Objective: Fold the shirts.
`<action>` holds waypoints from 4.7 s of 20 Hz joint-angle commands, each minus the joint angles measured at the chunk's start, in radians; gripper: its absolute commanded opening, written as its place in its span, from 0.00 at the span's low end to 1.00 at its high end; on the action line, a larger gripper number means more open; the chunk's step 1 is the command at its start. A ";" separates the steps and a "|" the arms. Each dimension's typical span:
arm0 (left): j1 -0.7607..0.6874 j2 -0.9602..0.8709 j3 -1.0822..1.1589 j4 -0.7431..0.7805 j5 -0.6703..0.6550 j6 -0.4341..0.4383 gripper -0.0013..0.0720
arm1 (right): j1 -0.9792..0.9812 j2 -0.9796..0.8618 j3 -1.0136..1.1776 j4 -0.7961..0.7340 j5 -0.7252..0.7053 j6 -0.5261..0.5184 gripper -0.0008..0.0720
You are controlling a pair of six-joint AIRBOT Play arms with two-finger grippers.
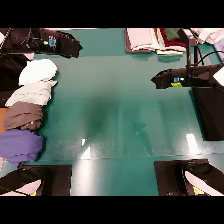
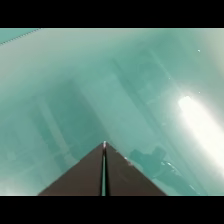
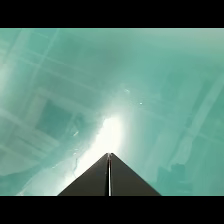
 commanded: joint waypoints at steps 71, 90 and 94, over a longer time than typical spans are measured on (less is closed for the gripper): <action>-0.315 -0.086 -0.021 0.209 -0.095 0.057 0.69 | -0.001 0.001 0.652 -0.158 0.066 0.012 0.03; 0.120 -0.209 -0.762 -0.431 0.210 0.109 0.69 | -0.001 -0.002 0.649 -0.158 0.122 0.012 0.03; 0.066 -0.246 -0.761 -0.444 0.256 0.109 0.69 | -0.001 -0.002 0.649 -0.158 0.128 0.012 0.03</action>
